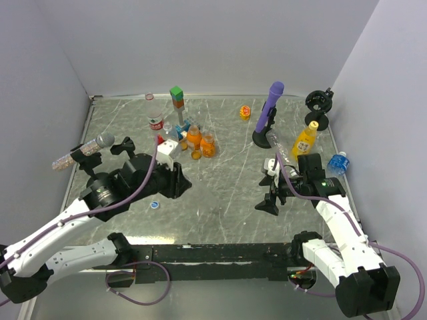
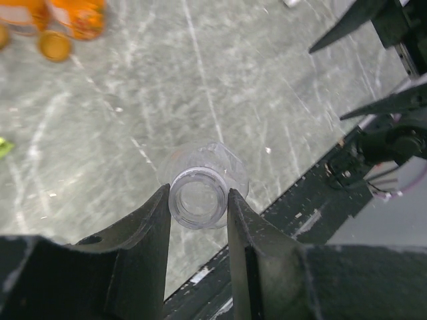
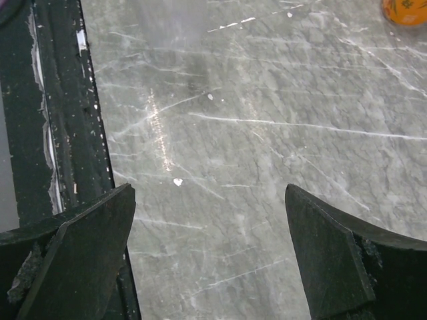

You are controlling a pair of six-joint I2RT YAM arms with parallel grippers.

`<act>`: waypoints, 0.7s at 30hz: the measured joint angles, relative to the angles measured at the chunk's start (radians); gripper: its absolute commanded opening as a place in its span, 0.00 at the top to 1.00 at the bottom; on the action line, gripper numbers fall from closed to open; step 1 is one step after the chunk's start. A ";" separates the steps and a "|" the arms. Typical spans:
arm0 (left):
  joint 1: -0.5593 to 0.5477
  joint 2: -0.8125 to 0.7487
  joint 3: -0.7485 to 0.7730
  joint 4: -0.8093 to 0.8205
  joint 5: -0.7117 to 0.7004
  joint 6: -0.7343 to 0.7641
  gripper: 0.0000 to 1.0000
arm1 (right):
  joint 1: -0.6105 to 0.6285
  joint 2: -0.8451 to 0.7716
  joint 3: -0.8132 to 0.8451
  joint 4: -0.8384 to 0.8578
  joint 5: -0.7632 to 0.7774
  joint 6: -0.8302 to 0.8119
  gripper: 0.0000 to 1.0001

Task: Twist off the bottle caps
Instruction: Place the plastic bottle at the center of the board.

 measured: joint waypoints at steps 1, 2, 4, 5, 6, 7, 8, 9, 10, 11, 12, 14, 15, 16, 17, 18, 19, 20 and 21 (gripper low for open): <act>0.000 -0.003 0.018 -0.023 -0.021 0.001 0.99 | 0.000 0.000 0.000 0.002 0.003 0.000 0.01; 0.000 -0.006 0.034 -0.040 -0.040 0.003 0.99 | 0.000 0.000 0.000 0.005 0.007 0.001 0.00; 0.000 -0.009 0.061 -0.071 -0.080 0.004 0.99 | 0.000 0.000 0.000 0.007 0.013 0.003 0.01; 0.000 -0.009 0.069 -0.083 -0.099 0.004 0.99 | 0.000 0.000 0.000 0.009 0.017 0.003 0.01; 0.000 -0.009 0.076 -0.092 -0.116 0.004 0.99 | 0.000 0.000 0.000 0.012 0.021 0.003 0.01; 0.000 -0.009 0.080 -0.104 -0.134 0.004 0.99 | 0.000 0.000 0.000 0.014 0.024 0.003 0.01; 0.000 -0.009 0.082 -0.114 -0.154 0.004 0.99 | 0.000 0.000 0.000 0.016 0.028 0.003 0.01; 0.000 -0.009 0.083 -0.124 -0.171 0.004 0.99 | 0.000 0.001 0.000 0.018 0.032 0.004 0.01; 0.000 -0.008 0.083 -0.134 -0.189 0.004 0.99 | 0.000 0.001 0.000 0.020 0.036 0.004 0.00; 0.000 -0.008 0.083 -0.142 -0.203 0.004 0.99 | 0.000 0.002 0.000 0.023 0.039 0.004 0.01; 0.000 -0.006 0.084 -0.148 -0.219 0.004 0.99 | 0.000 0.002 -0.001 0.025 0.043 0.004 0.01; 0.000 -0.004 0.085 -0.155 -0.249 0.005 0.99 | 0.000 0.006 -0.002 0.030 0.048 0.007 0.00; 0.000 -0.002 0.086 -0.157 -0.260 0.005 0.99 | 0.000 0.008 -0.002 0.032 0.050 0.007 0.01; 0.000 0.000 0.088 -0.159 -0.272 0.006 0.99 | 0.000 0.010 -0.003 0.034 0.053 0.007 0.00; 0.000 0.003 0.089 -0.161 -0.282 0.007 0.99 | 0.000 0.011 -0.003 0.036 0.055 0.008 0.01; 0.000 0.006 0.090 -0.161 -0.291 0.008 0.99 | 0.000 0.013 -0.003 0.039 0.056 0.008 0.00; 0.000 0.008 0.090 -0.161 -0.300 0.008 0.99 | 0.000 0.014 -0.003 0.043 0.058 0.008 0.01; 0.000 0.011 0.090 -0.161 -0.307 0.008 0.99 | 0.000 0.015 -0.003 0.045 0.060 0.008 0.01; 0.000 0.013 0.090 -0.161 -0.314 0.008 0.99 | 0.000 0.016 -0.004 0.047 0.063 0.008 0.01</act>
